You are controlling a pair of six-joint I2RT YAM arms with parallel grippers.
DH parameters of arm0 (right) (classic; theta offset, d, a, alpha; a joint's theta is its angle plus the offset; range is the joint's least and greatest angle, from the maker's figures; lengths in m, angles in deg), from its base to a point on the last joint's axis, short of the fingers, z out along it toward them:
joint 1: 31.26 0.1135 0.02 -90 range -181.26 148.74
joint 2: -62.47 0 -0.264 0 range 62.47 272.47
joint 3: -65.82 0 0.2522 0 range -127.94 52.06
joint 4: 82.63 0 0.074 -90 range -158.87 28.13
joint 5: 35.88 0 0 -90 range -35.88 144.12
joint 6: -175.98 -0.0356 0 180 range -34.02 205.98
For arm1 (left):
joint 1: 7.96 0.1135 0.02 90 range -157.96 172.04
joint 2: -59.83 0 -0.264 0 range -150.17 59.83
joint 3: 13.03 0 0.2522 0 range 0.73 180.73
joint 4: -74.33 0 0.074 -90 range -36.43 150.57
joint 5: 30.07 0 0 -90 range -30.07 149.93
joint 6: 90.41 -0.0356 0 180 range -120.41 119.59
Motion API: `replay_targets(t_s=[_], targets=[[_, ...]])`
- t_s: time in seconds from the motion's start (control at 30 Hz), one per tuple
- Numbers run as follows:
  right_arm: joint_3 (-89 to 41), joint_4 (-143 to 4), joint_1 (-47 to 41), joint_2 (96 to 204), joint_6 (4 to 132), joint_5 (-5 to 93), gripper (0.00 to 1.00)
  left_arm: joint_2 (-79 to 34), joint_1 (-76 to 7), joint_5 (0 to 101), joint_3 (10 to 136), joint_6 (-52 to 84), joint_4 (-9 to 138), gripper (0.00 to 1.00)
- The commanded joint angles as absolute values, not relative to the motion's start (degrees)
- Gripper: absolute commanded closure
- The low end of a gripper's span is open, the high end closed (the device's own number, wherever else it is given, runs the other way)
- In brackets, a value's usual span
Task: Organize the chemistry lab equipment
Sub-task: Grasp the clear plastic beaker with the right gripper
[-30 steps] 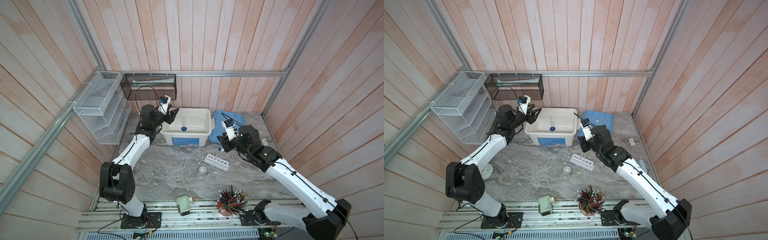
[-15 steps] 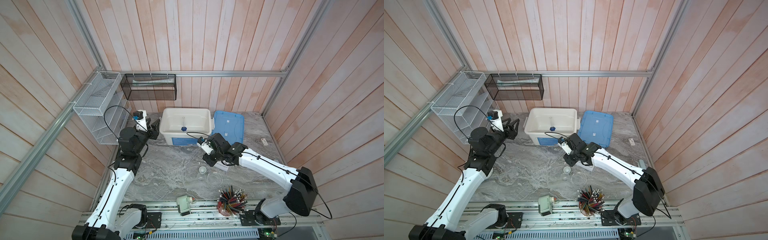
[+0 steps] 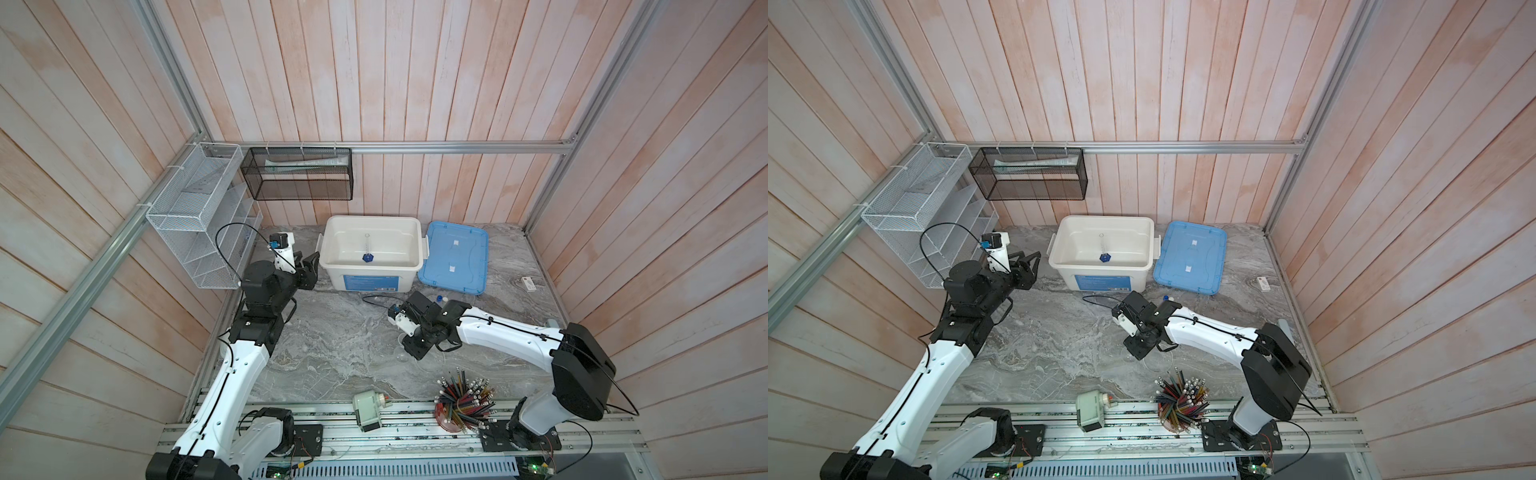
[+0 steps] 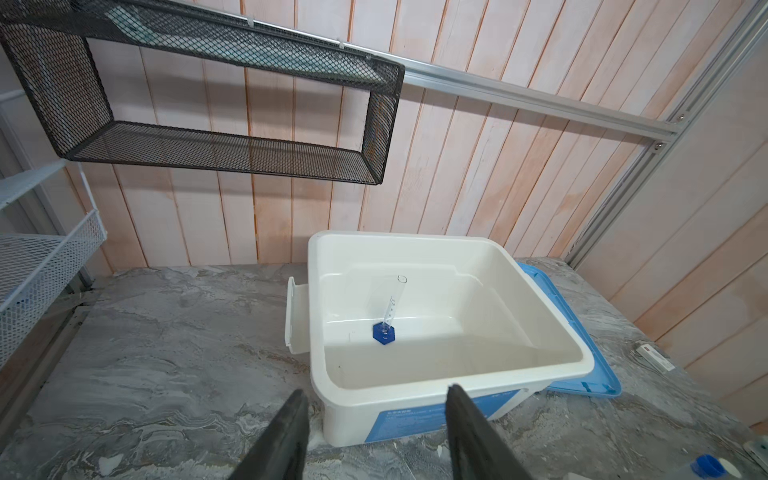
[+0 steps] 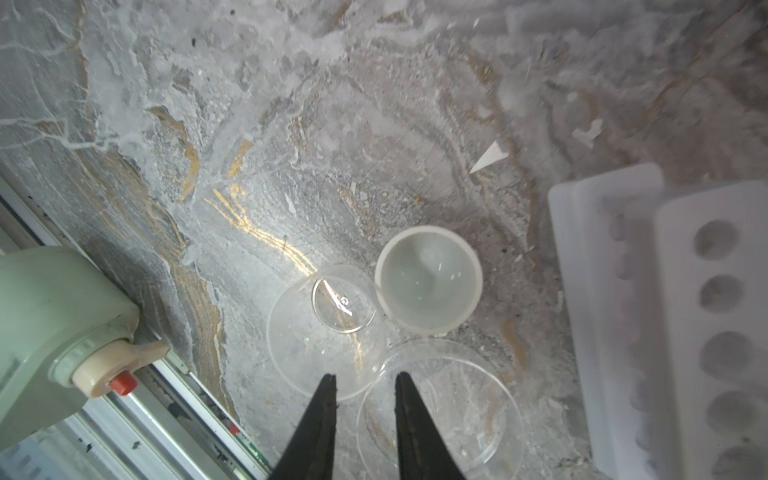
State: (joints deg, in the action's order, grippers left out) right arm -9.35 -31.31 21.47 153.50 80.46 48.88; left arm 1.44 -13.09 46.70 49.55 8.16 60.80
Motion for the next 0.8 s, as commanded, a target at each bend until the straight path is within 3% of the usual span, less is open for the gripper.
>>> replay_targets(t_s=[0.0,0.77], targets=[[-7.60,-30.77,21.92,153.01,77.77,47.96,0.73,0.69,-12.84,44.59,49.11,8.97,63.01,0.46],[-8.02,-36.35,22.00,156.99,74.95,47.88,0.82,0.19,-12.71,44.84,48.46,8.11,63.03,0.46]])
